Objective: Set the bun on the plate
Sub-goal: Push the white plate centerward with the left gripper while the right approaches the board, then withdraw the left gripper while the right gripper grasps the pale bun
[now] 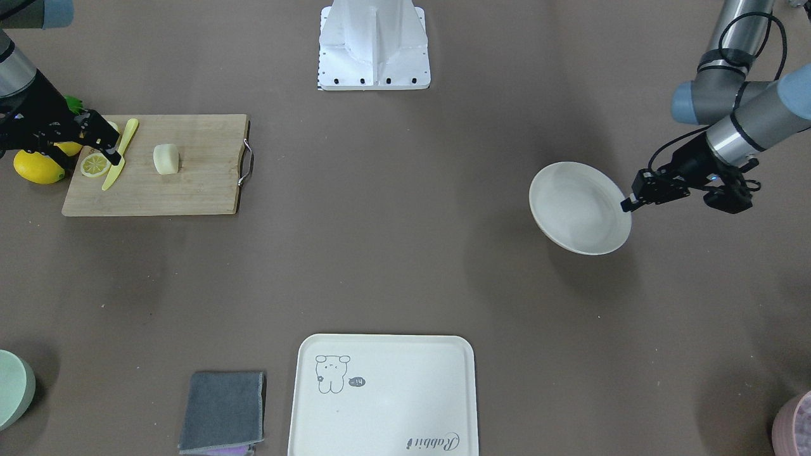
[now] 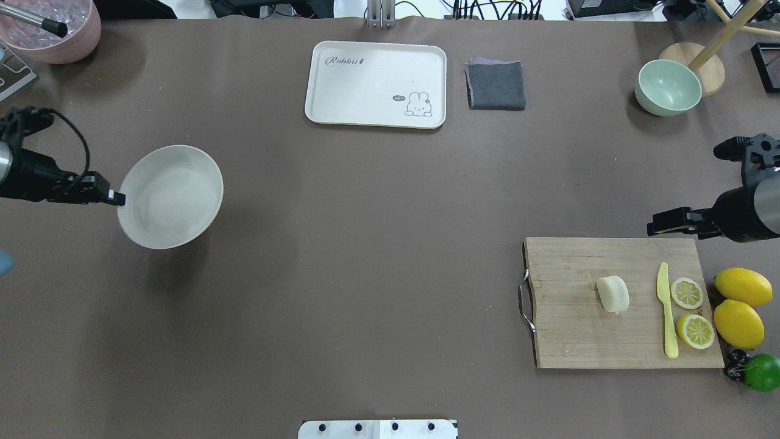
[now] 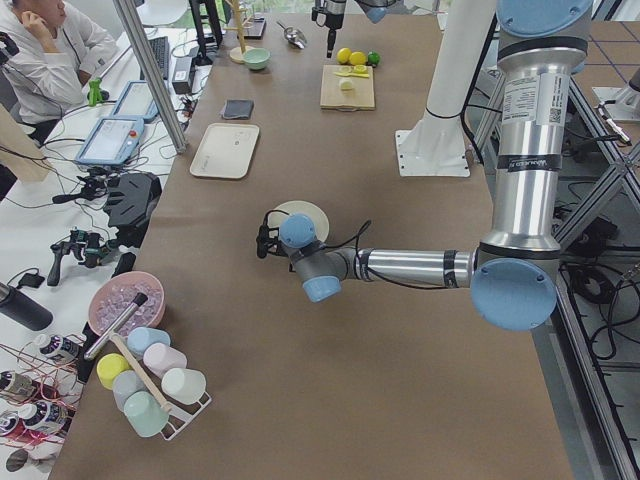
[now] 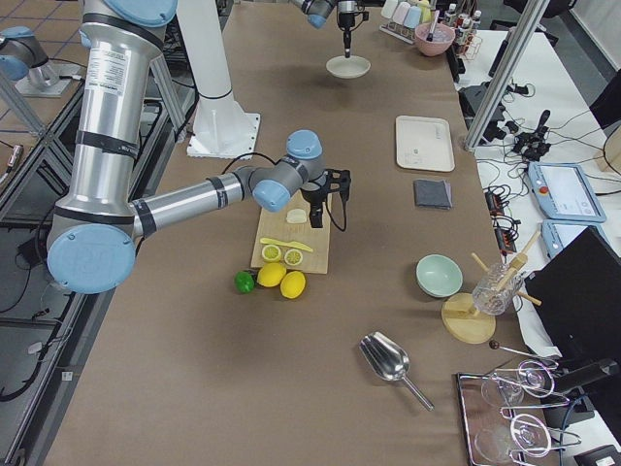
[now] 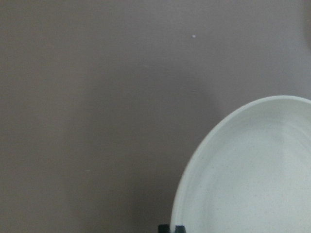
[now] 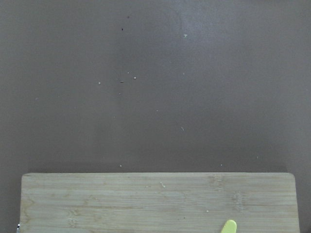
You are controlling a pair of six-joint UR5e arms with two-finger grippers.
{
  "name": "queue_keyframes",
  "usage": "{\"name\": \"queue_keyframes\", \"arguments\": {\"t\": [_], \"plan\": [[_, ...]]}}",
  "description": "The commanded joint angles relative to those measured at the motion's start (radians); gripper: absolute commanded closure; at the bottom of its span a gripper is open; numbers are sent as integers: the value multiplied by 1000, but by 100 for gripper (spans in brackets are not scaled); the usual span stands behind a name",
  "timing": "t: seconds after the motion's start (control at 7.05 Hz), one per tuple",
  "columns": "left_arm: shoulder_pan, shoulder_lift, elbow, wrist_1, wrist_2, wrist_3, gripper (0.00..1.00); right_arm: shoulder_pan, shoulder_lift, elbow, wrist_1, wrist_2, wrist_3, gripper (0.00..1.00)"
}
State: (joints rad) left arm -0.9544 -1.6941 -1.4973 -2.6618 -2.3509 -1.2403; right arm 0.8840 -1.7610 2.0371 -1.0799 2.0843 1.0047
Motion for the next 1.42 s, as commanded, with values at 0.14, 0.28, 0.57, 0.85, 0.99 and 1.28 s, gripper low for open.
{"name": "queue_keyframes", "arguments": {"t": [0.14,0.28,0.57,0.85,0.99,1.28], "plan": [[195,-187,-165,353,192,-133,100,-25,15,-1,-2,-27,23,0],[289,-240,-216,496,284,-140,100,-54,34,-1,-5,-39,64,0],[413,-324,-187,531,402,-203,100,-120,63,-1,-17,-84,109,0],[441,-329,-176,530,447,-197,3,-227,60,-9,-28,-178,165,0],[430,-326,-191,530,446,-196,2,-262,61,-18,-28,-202,166,0],[329,-317,-240,586,359,-188,2,-321,54,-26,-20,-253,152,0]]}}
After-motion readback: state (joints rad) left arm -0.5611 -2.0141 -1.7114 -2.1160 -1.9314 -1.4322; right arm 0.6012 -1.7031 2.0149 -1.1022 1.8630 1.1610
